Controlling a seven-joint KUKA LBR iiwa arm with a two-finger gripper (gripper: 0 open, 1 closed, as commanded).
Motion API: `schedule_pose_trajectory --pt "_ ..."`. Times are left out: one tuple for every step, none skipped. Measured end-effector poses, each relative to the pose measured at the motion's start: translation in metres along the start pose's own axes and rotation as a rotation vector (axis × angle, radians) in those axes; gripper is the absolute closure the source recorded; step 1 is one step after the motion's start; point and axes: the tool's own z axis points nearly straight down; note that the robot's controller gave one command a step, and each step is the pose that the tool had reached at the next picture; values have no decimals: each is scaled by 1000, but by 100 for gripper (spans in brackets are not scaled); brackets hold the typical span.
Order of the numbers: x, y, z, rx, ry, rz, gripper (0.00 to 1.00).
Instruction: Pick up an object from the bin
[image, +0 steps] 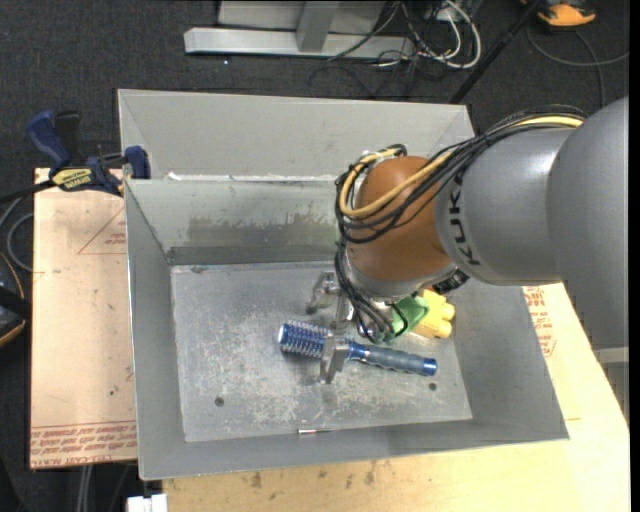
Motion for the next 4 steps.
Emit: schedule_pose_trajectory --pt "-8 -5 26 -4 -9 44 0" --pt "-10 -3 24 -2 -4 43 0" --pt "-13 -4 22 -3 -15 45 100" --pt "-15 -3 -41 -1 -8 46 100"
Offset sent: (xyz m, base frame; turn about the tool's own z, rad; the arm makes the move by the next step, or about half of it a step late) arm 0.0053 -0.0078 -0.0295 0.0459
